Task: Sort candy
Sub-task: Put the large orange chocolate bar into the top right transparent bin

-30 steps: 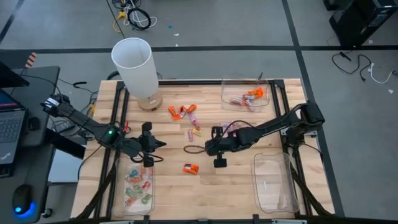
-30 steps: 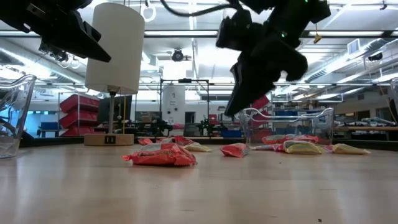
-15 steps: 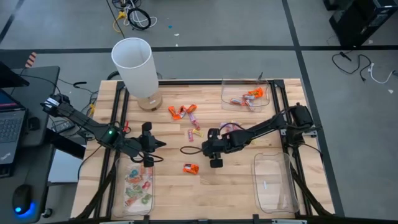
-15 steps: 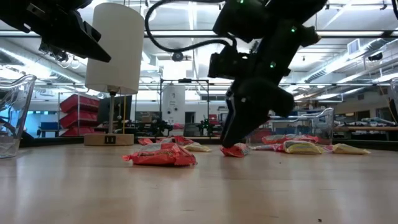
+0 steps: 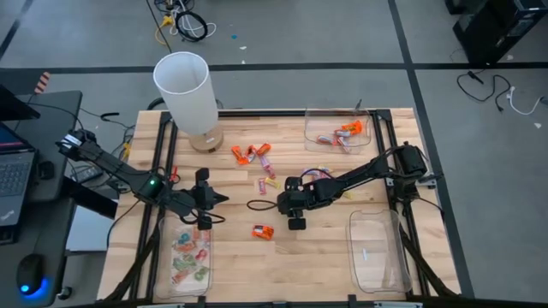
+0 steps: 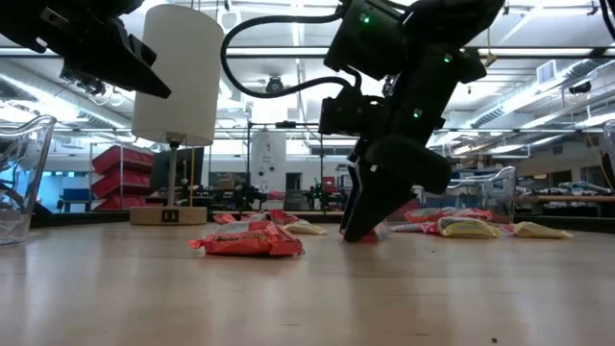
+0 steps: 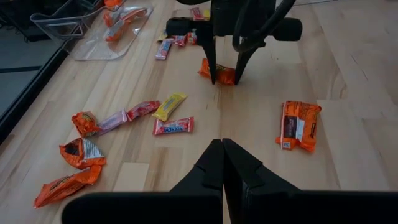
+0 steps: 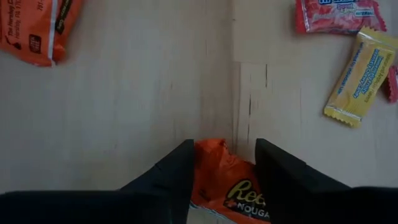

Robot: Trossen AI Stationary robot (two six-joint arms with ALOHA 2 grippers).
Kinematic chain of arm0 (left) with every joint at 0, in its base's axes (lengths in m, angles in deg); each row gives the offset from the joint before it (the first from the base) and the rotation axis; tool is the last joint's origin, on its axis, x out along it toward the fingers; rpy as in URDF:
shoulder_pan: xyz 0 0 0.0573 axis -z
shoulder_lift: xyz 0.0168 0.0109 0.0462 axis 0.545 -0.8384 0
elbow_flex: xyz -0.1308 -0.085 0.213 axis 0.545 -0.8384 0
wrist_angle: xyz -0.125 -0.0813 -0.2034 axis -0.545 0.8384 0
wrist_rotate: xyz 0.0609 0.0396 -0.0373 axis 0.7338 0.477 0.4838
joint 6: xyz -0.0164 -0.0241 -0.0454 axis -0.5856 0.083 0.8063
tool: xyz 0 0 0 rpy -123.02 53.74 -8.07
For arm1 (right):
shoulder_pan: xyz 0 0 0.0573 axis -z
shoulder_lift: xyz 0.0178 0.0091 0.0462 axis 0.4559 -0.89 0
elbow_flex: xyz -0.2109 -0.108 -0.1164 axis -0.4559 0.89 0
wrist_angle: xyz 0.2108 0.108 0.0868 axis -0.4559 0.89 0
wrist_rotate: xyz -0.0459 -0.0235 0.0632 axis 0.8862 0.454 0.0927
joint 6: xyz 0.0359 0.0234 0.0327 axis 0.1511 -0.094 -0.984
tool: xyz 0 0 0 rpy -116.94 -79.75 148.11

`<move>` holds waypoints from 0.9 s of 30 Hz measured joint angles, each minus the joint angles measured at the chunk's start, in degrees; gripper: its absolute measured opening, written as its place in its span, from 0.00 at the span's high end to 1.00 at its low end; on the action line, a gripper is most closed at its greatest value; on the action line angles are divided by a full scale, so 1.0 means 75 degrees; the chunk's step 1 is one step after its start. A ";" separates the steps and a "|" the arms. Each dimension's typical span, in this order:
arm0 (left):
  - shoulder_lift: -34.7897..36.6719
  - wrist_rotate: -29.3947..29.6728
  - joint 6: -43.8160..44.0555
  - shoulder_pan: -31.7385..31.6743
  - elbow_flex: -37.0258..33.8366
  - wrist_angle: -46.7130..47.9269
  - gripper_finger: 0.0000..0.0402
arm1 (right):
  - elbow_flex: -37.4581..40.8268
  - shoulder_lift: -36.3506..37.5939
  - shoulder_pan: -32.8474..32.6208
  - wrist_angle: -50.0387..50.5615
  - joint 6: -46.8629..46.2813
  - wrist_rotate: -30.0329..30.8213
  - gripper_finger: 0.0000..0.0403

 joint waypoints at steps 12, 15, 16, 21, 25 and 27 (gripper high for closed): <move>0.0000 -0.0015 -0.0001 0.0000 0.0000 -0.0012 1.00 | 0.0006 -0.0012 0.0006 0.0064 -0.0005 -0.0140 0.94; 0.0000 -0.0015 -0.0001 0.0000 0.0000 -0.0009 1.00 | 0.0009 -0.0012 0.0006 0.0069 -0.0063 -0.0152 0.98; 0.0000 -0.0015 -0.0002 0.0000 0.0000 -0.0009 1.00 | 0.0010 -0.0012 0.0006 0.0066 -0.0061 -0.0148 0.98; 0.0000 -0.0015 -0.0002 0.0000 0.0000 -0.0009 1.00 | 0.0023 0.0035 -0.0002 -0.0014 -0.0065 -0.0135 0.99; 0.0000 -0.0015 -0.0005 0.0000 0.0000 -0.0006 1.00 | 0.0074 0.0299 -0.0003 0.0178 -0.0131 -0.0141 1.00; 0.0000 -0.0015 -0.0005 0.0000 0.0000 -0.0012 1.00 | 0.0081 0.0521 -0.0003 0.0185 -0.0144 -0.0085 1.00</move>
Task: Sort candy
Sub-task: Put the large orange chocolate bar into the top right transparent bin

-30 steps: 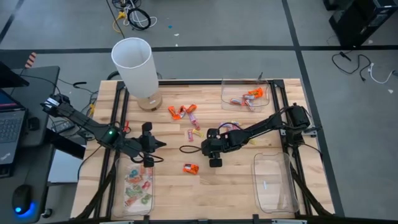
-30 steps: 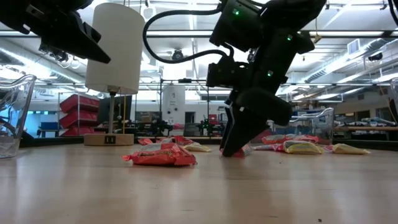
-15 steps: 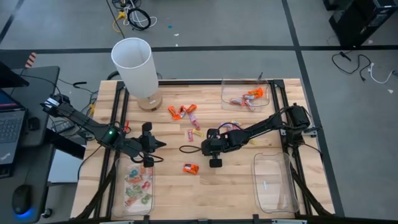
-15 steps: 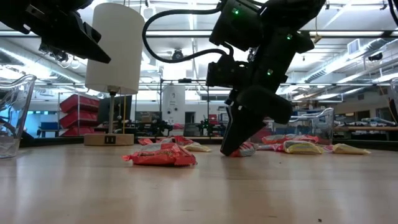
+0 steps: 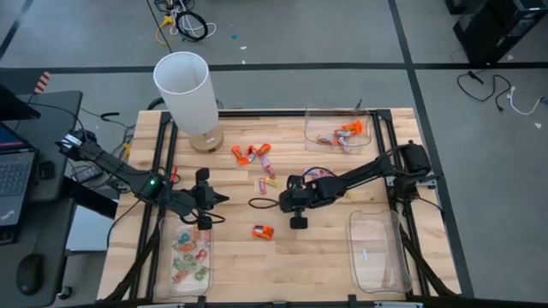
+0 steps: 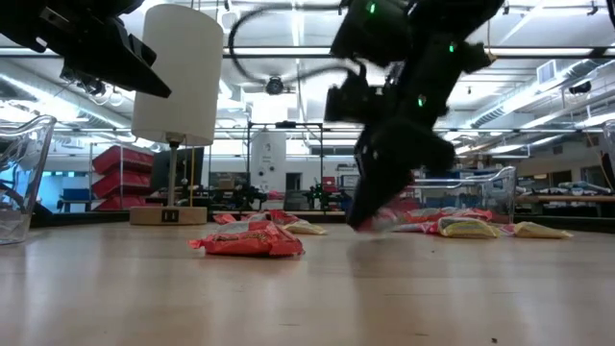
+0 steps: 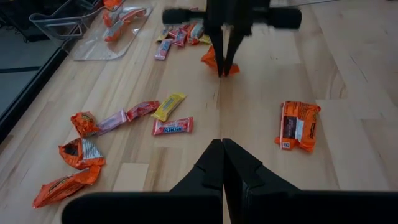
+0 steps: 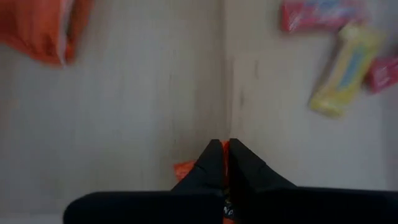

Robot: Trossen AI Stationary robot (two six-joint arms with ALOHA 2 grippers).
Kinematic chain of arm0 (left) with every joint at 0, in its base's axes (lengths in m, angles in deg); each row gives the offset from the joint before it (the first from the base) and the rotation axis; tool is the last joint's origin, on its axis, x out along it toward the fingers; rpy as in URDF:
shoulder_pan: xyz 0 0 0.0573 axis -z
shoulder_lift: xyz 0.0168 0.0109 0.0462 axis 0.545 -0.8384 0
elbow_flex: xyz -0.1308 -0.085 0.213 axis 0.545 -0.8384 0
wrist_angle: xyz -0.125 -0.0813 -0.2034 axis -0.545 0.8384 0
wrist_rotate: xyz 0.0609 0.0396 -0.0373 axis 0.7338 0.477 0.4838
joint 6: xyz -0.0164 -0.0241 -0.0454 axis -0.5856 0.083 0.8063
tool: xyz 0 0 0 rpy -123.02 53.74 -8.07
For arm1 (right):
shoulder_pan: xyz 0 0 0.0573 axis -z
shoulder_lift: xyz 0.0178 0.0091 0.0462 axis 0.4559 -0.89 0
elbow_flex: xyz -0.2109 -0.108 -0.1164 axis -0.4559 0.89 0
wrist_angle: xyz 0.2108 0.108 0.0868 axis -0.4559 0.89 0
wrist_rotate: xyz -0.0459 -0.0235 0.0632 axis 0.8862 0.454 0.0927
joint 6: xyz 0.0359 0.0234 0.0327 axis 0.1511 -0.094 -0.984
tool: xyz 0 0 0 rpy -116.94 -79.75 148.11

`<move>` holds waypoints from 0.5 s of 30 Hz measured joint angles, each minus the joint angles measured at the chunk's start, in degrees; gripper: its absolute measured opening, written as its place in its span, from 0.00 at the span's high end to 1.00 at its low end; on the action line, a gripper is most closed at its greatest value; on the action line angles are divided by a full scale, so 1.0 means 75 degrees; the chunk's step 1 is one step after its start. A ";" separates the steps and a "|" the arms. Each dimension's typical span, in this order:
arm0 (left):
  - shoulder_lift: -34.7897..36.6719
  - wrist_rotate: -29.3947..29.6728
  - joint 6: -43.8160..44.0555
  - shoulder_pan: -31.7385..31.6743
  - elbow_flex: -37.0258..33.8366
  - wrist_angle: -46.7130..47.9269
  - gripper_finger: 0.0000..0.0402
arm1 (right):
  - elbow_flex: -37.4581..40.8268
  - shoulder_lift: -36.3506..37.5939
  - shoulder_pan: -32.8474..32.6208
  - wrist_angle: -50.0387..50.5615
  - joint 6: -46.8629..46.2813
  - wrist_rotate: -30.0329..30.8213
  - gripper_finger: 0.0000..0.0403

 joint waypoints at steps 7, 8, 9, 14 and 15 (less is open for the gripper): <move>0.0000 0.0000 -0.0003 0.0000 0.0000 -0.0006 1.00 | -0.0023 0.0839 0.0003 0.0464 -0.0130 0.0057 1.00; 0.0000 0.0000 -0.0003 0.0000 0.0000 -0.0006 1.00 | -0.0023 0.0991 0.0004 0.0497 -0.0128 0.0073 1.00; 0.0000 0.0000 -0.0003 0.0000 0.0000 -0.0006 1.00 | -0.0029 0.1156 0.0013 0.0601 -0.0128 0.0147 1.00; 0.0000 0.0000 -0.0003 0.0000 0.0000 -0.0012 1.00 | -0.0031 0.1970 0.0240 0.1559 -0.0123 0.0603 1.00; 0.0000 0.0000 -0.0003 0.0000 0.0000 -0.0012 1.00 | -0.0031 0.2177 0.0330 0.1762 -0.0128 0.0685 1.00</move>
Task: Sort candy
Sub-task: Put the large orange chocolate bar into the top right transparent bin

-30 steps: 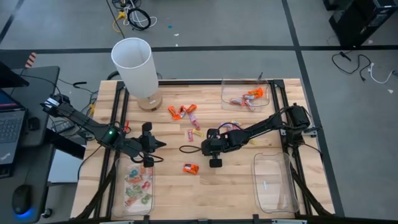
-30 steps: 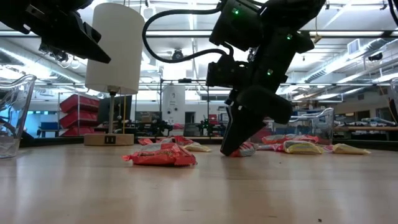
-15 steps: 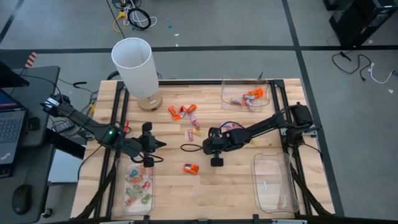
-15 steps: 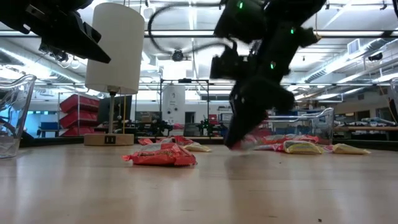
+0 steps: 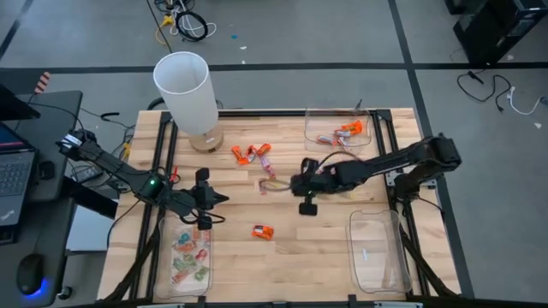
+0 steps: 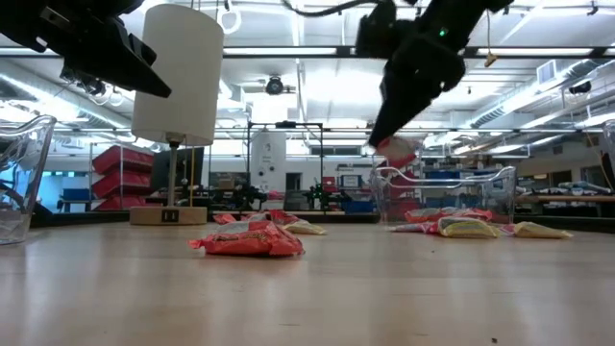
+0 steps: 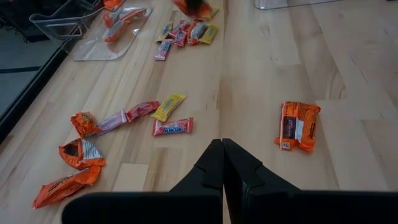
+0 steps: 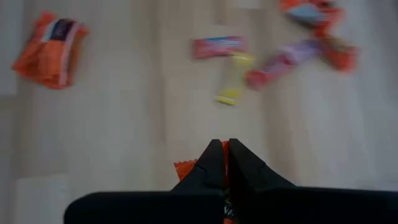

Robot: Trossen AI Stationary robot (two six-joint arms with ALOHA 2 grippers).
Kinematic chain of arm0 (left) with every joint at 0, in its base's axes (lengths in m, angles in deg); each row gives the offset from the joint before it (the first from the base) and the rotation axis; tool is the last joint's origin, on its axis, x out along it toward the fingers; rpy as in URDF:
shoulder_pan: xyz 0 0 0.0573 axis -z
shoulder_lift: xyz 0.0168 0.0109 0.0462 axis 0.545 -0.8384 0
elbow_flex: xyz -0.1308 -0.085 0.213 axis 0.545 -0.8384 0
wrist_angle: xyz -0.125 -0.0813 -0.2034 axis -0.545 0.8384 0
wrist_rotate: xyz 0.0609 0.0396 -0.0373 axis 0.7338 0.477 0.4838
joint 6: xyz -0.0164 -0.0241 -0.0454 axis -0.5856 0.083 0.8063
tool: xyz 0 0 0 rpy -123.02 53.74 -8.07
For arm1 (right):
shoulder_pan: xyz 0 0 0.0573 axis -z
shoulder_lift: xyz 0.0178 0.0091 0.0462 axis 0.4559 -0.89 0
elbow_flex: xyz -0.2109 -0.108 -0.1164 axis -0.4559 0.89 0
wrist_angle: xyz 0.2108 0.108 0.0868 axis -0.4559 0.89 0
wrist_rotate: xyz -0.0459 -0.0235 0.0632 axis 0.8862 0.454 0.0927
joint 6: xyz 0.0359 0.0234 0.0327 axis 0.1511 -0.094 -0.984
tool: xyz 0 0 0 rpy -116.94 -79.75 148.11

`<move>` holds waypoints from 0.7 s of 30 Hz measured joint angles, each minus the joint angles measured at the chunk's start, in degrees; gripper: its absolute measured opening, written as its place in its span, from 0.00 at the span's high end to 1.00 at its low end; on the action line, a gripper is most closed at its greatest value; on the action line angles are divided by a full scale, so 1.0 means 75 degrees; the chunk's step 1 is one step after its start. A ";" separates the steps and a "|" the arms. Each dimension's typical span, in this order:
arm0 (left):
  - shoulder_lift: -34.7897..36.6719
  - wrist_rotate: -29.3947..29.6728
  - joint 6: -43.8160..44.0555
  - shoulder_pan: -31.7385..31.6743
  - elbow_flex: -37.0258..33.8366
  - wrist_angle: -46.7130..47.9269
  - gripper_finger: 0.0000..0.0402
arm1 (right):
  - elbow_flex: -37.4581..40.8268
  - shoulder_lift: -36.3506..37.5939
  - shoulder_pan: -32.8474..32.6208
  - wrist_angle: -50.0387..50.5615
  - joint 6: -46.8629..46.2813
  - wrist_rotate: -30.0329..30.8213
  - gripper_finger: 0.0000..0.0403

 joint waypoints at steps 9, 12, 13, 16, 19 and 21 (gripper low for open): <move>0.0000 0.0000 0.0000 0.0000 0.0000 -0.0012 1.00 | -0.0009 0.1615 0.1627 0.1311 0.0437 0.0291 1.00; 0.0000 0.0000 0.0000 0.0000 0.0000 -0.0009 1.00 | -0.0009 0.1953 0.2413 0.1313 0.0748 0.0224 1.00; 0.0000 0.0000 0.0000 0.0000 0.0000 -0.0009 1.00 | -0.0009 0.2040 0.2697 0.1313 0.0823 0.0159 1.00; 0.0000 0.0000 0.0000 0.0000 0.0000 -0.0009 1.00 | -0.0015 0.2146 0.3524 0.1305 0.1024 -0.0122 1.00; 0.0000 0.0000 0.0000 0.0000 0.0000 -0.0009 1.00 | -0.0015 0.2131 0.4314 0.1309 0.1130 -0.0622 1.00; 0.0000 0.0000 0.0000 0.0000 0.0000 -0.0008 1.00 | -0.0017 0.2037 0.4770 0.1273 0.1146 -0.1016 1.00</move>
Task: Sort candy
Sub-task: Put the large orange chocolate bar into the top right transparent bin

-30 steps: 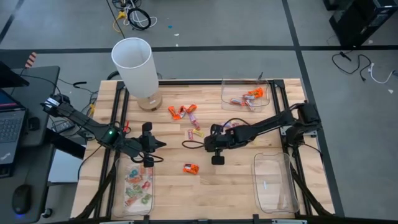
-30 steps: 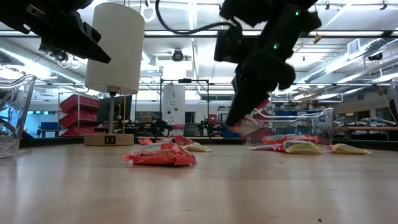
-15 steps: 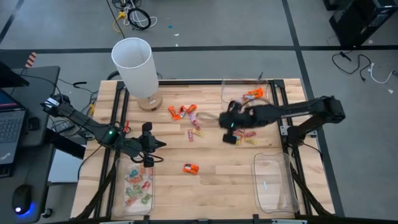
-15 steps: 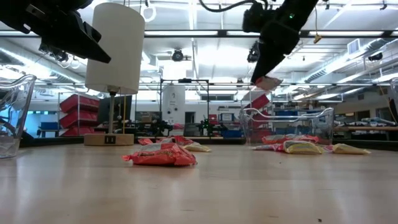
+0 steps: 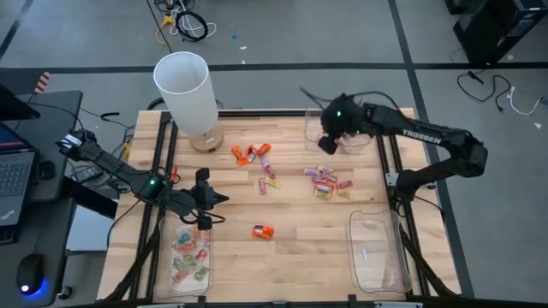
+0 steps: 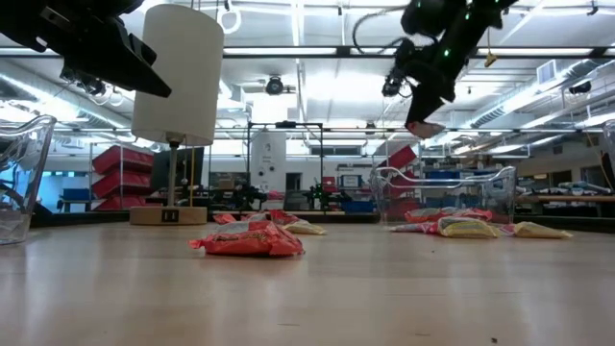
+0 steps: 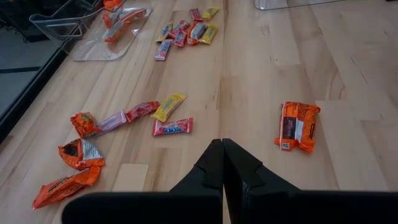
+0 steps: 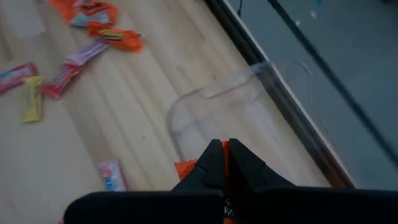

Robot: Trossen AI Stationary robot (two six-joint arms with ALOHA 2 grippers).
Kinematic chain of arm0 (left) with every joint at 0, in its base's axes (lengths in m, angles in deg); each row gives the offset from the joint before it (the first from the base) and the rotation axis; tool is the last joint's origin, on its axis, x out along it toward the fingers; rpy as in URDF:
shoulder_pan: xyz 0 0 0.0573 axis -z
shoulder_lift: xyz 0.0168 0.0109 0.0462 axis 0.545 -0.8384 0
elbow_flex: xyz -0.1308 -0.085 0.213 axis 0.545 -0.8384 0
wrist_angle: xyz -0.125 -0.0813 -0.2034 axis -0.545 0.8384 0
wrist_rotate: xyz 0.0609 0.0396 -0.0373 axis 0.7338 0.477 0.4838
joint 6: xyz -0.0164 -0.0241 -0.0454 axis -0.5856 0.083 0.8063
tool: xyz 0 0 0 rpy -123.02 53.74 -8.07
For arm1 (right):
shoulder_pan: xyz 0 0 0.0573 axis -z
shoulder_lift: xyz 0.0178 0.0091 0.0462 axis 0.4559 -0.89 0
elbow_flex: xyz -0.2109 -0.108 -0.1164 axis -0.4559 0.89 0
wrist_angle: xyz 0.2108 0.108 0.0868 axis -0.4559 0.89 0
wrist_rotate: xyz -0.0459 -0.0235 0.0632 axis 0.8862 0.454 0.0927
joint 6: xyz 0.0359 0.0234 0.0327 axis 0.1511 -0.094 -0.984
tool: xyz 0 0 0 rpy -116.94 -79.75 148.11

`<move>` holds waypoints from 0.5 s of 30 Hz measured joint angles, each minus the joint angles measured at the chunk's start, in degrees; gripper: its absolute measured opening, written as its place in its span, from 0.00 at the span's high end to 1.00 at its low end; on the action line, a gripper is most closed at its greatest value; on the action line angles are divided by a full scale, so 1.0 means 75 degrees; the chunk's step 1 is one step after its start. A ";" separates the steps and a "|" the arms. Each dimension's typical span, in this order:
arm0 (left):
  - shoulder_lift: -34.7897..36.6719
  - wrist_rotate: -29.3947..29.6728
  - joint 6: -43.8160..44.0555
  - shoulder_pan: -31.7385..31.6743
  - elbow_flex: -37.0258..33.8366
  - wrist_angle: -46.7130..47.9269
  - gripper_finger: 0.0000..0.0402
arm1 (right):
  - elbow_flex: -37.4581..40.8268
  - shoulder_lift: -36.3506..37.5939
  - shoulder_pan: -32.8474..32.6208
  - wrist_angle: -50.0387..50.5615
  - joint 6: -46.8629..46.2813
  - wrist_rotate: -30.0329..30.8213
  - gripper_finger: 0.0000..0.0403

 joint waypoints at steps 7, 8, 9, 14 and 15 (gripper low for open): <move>-0.0003 0.0000 0.0000 0.0003 0.0002 0.0018 1.00 | 0.0000 -0.0544 0.1020 -0.0065 -0.0003 -0.1385 1.00; -0.0003 0.0000 0.0000 0.0001 0.0003 0.0029 1.00 | 0.0000 -0.0657 0.1060 -0.0089 -0.0009 -0.1414 1.00; -0.0003 0.0000 0.0000 0.0003 0.0003 0.0033 1.00 | 0.0000 -0.0763 0.1080 -0.0113 -0.0009 -0.1435 1.00; -0.0003 0.0000 0.0000 0.0000 0.0003 0.0052 1.00 | 0.0000 -0.1353 0.1101 -0.0350 0.0003 -0.1499 1.00; -0.0003 0.0000 -0.0001 0.0001 0.0003 0.0090 1.00 | 0.0000 -0.1468 0.1099 -0.0416 0.0004 -0.1514 1.00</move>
